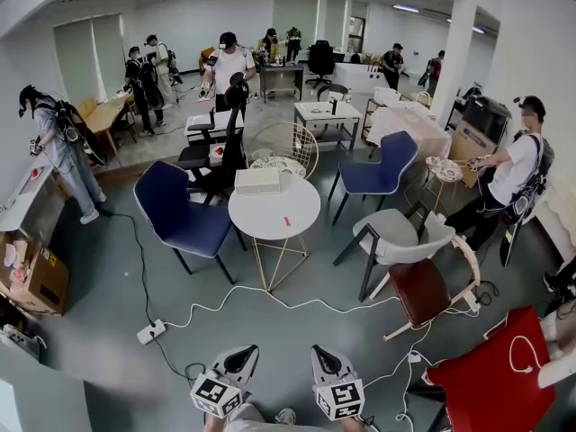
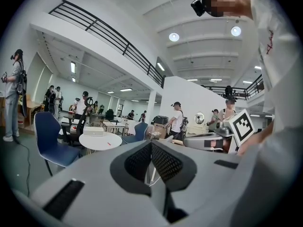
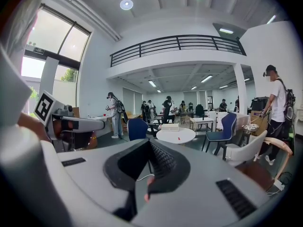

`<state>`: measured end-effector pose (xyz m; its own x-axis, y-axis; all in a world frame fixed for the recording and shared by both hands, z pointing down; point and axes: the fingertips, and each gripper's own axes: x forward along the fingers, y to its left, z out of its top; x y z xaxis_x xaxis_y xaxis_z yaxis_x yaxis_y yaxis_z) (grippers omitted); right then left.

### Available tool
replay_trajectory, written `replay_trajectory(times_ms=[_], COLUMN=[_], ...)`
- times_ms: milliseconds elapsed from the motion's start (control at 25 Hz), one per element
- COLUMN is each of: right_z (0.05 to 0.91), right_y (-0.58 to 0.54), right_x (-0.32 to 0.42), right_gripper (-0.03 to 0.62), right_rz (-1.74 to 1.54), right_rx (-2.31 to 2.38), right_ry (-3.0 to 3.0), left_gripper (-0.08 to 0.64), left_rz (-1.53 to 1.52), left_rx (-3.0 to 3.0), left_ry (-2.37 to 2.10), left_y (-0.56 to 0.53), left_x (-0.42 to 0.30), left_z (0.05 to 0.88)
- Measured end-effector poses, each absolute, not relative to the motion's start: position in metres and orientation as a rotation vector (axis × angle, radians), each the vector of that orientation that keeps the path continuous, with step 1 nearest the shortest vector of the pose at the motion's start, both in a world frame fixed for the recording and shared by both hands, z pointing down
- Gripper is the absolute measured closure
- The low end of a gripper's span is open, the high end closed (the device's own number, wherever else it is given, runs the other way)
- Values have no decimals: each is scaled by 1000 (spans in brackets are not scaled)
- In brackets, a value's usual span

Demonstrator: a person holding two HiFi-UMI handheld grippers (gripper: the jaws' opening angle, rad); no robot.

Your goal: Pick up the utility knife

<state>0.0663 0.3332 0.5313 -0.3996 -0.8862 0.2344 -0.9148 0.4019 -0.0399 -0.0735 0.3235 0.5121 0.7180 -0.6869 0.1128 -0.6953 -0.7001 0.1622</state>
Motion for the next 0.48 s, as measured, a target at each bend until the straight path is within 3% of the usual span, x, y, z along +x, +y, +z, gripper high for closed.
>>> replay_trajectory(times_ms=[480], right_z=[547], right_y=[319], right_x=[87], right_gripper=[575], right_rz=[268], right_rx=[1607], right_ry=[-2466], left_gripper=[548], left_rz=[89], left_rx=[2713], left_ry=[-1136], left_y=[309], left_x=[-61], left_z=[525])
